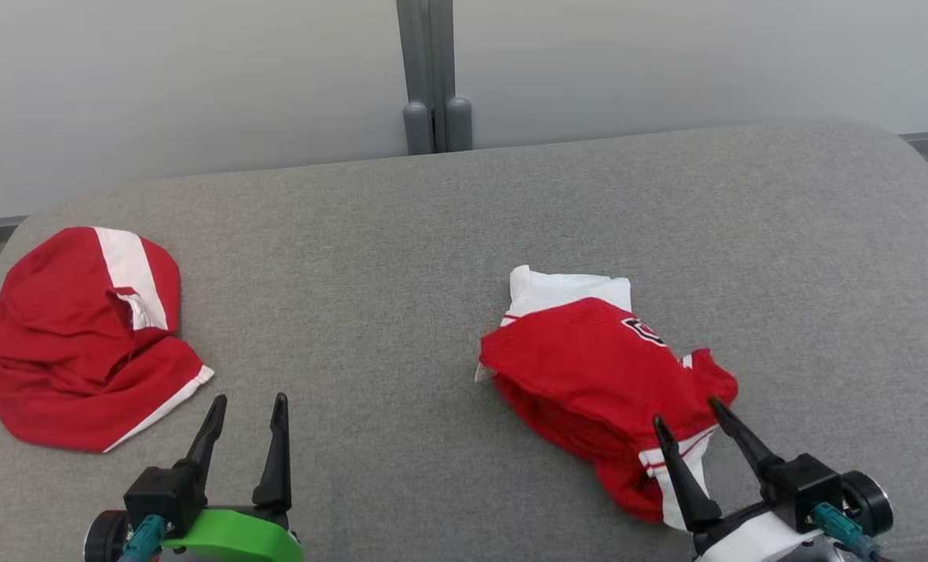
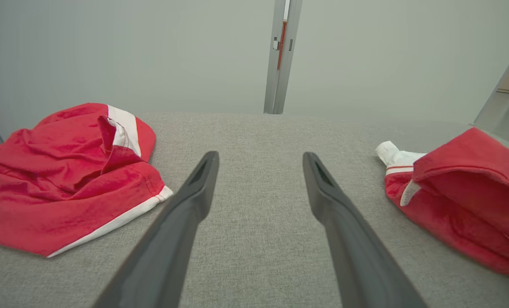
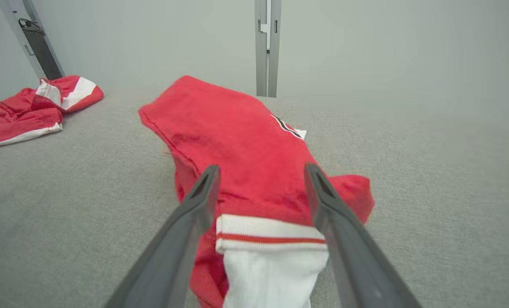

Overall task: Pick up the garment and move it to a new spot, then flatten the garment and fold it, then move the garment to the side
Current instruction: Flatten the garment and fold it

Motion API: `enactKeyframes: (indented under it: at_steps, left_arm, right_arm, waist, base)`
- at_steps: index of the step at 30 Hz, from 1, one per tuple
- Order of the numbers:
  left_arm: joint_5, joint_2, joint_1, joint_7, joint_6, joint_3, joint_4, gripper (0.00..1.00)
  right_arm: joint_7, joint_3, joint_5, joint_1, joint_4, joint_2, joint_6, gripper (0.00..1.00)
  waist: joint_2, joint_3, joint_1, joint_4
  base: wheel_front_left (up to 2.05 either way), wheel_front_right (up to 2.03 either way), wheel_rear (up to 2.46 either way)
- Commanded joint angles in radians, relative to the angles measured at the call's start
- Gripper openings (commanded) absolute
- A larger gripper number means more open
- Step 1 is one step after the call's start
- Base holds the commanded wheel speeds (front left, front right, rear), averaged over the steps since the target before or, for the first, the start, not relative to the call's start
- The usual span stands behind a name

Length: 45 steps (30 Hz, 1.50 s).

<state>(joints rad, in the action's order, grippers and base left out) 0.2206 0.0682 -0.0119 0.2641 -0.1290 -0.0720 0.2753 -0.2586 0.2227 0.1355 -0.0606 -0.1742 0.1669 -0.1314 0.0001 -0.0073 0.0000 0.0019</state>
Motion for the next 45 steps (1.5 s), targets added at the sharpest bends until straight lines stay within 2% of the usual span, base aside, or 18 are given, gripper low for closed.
enactKeyframes:
  at_steps: [1,7,15,22,30,39,45]
  left_arm:
    - [-0.006,0.000,-0.009,0.001,-0.002,-0.001,0.002,1.00]
    - [-0.008,-0.002,-0.011,0.001,-0.002,-0.006,-0.004,1.00]
    - [-0.007,-0.002,-0.034,0.001,-0.002,-0.015,-0.006,1.00]
    - [0.001,-0.001,-0.074,0.001,-0.003,-0.026,-0.007,1.00]
    - [0.010,-0.006,-0.117,0.001,-0.003,-0.035,-0.008,1.00]
    - [0.014,-0.010,-0.141,0.001,-0.003,-0.039,-0.006,1.00]
    - [0.013,-0.012,-0.146,0.001,-0.003,-0.037,-0.005,1.00]
  right_arm:
    - [-0.007,-0.007,0.007,0.002,0.022,0.006,0.001,1.00]
    - [-0.007,-0.019,-0.001,0.062,0.063,0.038,0.001,1.00]
    - [0.025,0.019,-0.009,0.308,-0.025,0.091,0.001,1.00]
    - [0.067,0.068,0.002,0.550,-0.193,0.100,0.001,1.00]
    - [0.135,0.113,0.036,0.728,-0.450,0.114,0.001,1.00]
    - [0.234,0.191,0.123,0.799,-0.720,0.120,0.001,1.00]
    - [0.296,0.242,0.214,0.804,-0.813,0.111,0.001,1.00]
  waist:
    - [-0.0001,-0.004,0.0000,-0.002]
    - [-0.0001,-0.003,0.0000,-0.002]
    - [-0.0001,0.030,0.0000,0.013]
    - [-0.0001,0.090,0.0000,0.061]
    - [-0.0001,0.152,0.0000,0.120]
    - [-0.0001,0.184,0.0000,0.157]
    - [-0.0001,0.186,0.0000,0.161]
  base:
    - [0.00,0.00,0.00]
    - [0.00,0.00,0.00]
    - [0.00,0.00,0.00]
    - [0.00,0.00,0.00]
    - [0.00,0.00,0.00]
    - [0.00,0.00,0.00]
    - [0.00,0.00,0.00]
